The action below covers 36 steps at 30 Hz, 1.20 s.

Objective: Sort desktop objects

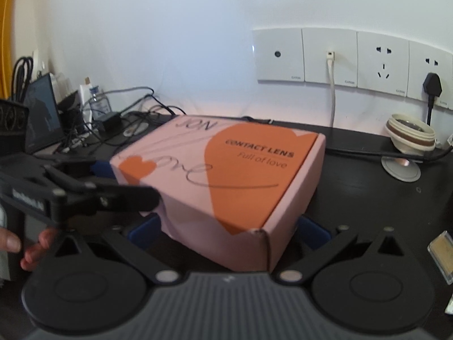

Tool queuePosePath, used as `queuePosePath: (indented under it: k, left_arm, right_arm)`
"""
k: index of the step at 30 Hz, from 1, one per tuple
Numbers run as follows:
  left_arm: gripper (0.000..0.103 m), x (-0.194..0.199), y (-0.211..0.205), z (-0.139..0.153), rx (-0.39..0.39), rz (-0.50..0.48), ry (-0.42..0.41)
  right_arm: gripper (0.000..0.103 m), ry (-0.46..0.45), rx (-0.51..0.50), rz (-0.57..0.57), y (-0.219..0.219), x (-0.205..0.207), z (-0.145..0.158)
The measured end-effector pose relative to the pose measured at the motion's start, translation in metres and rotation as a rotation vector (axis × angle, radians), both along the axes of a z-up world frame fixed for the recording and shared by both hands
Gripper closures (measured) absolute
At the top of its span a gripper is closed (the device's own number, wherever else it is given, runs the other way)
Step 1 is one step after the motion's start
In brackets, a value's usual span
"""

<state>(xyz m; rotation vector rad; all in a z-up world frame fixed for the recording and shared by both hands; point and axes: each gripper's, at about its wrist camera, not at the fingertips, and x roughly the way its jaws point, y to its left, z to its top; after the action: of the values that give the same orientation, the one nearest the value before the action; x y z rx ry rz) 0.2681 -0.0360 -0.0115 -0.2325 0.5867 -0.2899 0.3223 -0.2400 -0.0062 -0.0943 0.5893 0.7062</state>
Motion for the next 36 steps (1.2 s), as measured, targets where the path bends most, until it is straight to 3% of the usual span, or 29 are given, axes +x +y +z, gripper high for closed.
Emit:
queuePosePath:
  k: [12, 19, 28, 36]
  left_arm:
    - [0.0, -0.049, 0.022, 0.02, -0.026, 0.073, 0.038]
    - [0.0, -0.088, 0.036, 0.038, -0.041, 0.06, -0.007]
    - [0.0, -0.121, 0.028, 0.057, -0.022, -0.001, -0.058]
    - [0.0, -0.13, 0.024, 0.065, -0.01, -0.023, -0.091]
  right_arm:
    - [0.001, -0.037, -0.023, 0.147, 0.01, -0.033, 0.014]
    - [0.001, -0.049, -0.01, 0.192, 0.018, -0.067, 0.026]
    - [0.001, -0.086, -0.059, 0.156, 0.017, -0.111, 0.04]
    - [0.001, -0.081, -0.077, 0.133, 0.014, -0.122, 0.05]
